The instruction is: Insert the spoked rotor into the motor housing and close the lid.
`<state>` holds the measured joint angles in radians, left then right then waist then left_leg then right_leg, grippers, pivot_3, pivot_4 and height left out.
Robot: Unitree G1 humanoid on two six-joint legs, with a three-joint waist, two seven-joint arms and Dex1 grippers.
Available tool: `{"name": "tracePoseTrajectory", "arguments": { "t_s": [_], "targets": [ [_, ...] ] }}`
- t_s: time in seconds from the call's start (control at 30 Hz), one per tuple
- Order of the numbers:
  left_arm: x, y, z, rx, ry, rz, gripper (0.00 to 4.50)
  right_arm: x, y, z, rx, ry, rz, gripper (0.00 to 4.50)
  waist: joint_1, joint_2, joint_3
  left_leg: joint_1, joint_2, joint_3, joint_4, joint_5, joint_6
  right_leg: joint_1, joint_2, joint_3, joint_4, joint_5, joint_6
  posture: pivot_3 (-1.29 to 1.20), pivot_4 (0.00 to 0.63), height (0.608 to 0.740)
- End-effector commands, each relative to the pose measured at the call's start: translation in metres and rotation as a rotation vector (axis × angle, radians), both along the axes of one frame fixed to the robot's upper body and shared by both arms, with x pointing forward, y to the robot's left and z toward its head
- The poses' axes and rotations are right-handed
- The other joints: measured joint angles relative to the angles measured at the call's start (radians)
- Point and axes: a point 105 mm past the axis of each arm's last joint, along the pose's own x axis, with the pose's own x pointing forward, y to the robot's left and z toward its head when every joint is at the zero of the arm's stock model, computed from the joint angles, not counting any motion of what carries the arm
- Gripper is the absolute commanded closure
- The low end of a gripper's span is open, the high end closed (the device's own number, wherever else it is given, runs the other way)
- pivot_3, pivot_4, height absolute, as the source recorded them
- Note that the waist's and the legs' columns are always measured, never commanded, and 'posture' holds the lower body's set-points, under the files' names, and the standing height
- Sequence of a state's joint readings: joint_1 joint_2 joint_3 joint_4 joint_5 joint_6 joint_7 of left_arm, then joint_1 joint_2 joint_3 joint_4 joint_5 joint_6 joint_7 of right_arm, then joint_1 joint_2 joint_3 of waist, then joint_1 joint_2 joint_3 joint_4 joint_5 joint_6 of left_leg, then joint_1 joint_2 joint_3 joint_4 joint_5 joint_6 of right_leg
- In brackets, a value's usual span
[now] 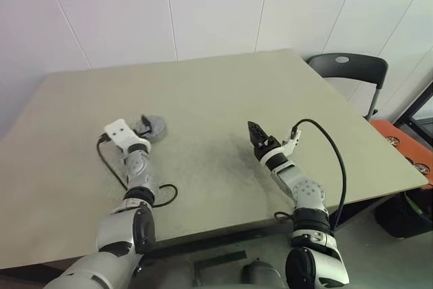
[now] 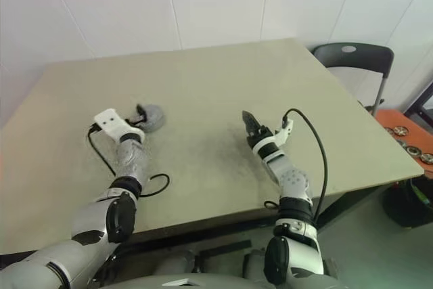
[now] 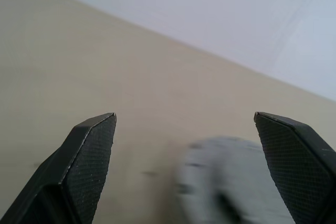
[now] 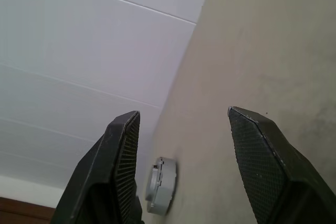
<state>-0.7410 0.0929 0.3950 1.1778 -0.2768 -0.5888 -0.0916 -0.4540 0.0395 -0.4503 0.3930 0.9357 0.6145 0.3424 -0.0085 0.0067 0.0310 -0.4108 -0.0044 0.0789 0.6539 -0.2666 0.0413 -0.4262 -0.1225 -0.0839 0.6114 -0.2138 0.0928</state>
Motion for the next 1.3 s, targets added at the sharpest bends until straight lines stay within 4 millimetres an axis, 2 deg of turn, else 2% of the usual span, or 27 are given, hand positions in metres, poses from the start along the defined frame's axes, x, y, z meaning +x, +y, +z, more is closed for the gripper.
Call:
{"name": "tracePoseTrajectory", "arguments": {
  "t_s": [0.03, 0.13, 0.23, 0.27, 0.37, 0.47, 0.53, 0.67, 0.77, 0.9, 1.03, 1.3],
  "targets": [
    [0.007, -0.026, 0.033, 0.061, -0.154, -0.216, 0.02, 0.003, -0.007, 0.028, -0.115, -0.134, -0.011, 1.69, -0.002, 0.000, 0.000, 0.000, 0.000, 0.000, 0.000, 0.000, 0.000, 0.000, 0.000, 0.000, 0.000, 0.000, 0.000, 0.00, 0.000, 0.740],
    [0.003, -0.050, 0.033, 0.114, -0.188, -0.409, 0.00, 0.002, -0.011, 0.036, -0.271, -0.202, -0.016, 1.17, -0.005, 0.000, 0.000, 0.000, 0.000, 0.001, 0.000, 0.000, 0.000, 0.000, 0.001, 0.000, 0.000, 0.000, 0.000, 0.00, 0.000, 0.740],
    [-0.004, -0.066, 0.031, 0.202, -0.189, -0.578, 0.00, 0.001, -0.011, 0.052, -0.555, -0.347, -0.010, 0.20, -0.007, 0.000, 0.000, 0.001, 0.001, 0.001, 0.001, 0.000, 0.001, 0.001, 0.002, 0.000, 0.001, 0.000, 0.000, 0.00, 0.000, 0.740],
    [-0.006, -0.070, 0.030, 0.228, -0.187, -0.624, 0.00, 0.001, -0.011, 0.057, -0.615, -0.389, -0.002, 0.02, -0.007, 0.000, 0.000, 0.001, 0.001, 0.001, 0.002, 0.000, 0.001, 0.001, 0.003, 0.000, 0.001, 0.000, 0.000, 0.00, 0.000, 0.740],
    [-0.014, -0.077, 0.035, 0.253, -0.209, -0.765, 0.00, -0.001, -0.017, 0.070, -0.683, -0.464, 0.003, 0.02, -0.007, 0.000, 0.001, 0.001, 0.002, 0.000, 0.003, 0.000, 0.001, 0.001, 0.004, 0.000, 0.002, 0.000, 0.000, 0.00, 0.000, 0.740],
    [-0.025, -0.083, 0.036, 0.298, -0.201, -0.920, 0.00, -0.003, -0.025, 0.066, -0.813, -0.496, 0.032, 0.02, -0.006, 0.000, 0.001, 0.001, 0.002, 0.000, 0.005, 0.000, 0.001, 0.002, 0.004, 0.000, 0.002, 0.000, 0.000, 0.00, 0.000, 0.740],
    [-0.032, -0.079, 0.041, 0.308, -0.212, -0.964, 0.00, -0.007, -0.028, 0.060, -0.880, -0.517, 0.071, 0.02, -0.006, 0.000, 0.001, 0.001, 0.002, 0.000, 0.006, 0.000, 0.001, 0.003, 0.004, 0.000, 0.002, 0.000, 0.000, 0.00, 0.000, 0.740],
    [-0.040, -0.070, 0.046, 0.321, -0.199, -0.999, 0.00, -0.018, -0.032, 0.050, -0.977, -0.588, 0.089, 0.02, -0.004, 0.000, 0.001, 0.001, 0.002, -0.001, 0.009, 0.000, 0.001, 0.004, 0.003, 0.000, 0.002, -0.001, -0.001, 0.00, 0.000, 0.740],
    [-0.047, -0.070, 0.048, 0.321, -0.197, -1.007, 0.00, -0.020, -0.036, 0.046, -0.929, -0.579, 0.122, 0.02, -0.004, 0.000, 0.001, 0.001, 0.002, -0.001, 0.010, 0.000, 0.001, 0.005, 0.003, 0.000, 0.003, 0.000, -0.001, 0.00, 0.000, 0.740],
    [-0.052, -0.072, 0.045, 0.353, -0.174, -1.001, 0.00, -0.023, -0.034, 0.034, -0.994, -0.590, 0.177, 0.02, -0.002, 0.000, 0.001, 0.002, 0.002, -0.001, 0.011, 0.000, 0.001, 0.007, 0.003, 0.000, 0.002, -0.001, -0.004, 0.00, 0.000, 0.740],
    [-0.054, -0.080, 0.050, 0.369, -0.185, -1.007, 0.00, -0.023, -0.029, 0.036, -0.975, -0.612, 0.192, 0.02, -0.001, 0.000, 0.001, 0.002, 0.003, -0.002, 0.011, 0.000, 0.001, 0.006, 0.003, 0.000, 0.003, -0.001, -0.004, 0.00, 0.000, 0.740],
    [-0.053, -0.088, 0.051, 0.377, -0.182, -1.019, 0.00, -0.018, -0.037, 0.048, -0.952, -0.615, 0.154, 0.02, -0.001, 0.000, 0.001, 0.002, 0.003, -0.002, 0.011, 0.000, 0.001, 0.006, 0.003, 0.000, 0.003, -0.001, -0.004, 0.00, 0.000, 0.740]
  ]
}}
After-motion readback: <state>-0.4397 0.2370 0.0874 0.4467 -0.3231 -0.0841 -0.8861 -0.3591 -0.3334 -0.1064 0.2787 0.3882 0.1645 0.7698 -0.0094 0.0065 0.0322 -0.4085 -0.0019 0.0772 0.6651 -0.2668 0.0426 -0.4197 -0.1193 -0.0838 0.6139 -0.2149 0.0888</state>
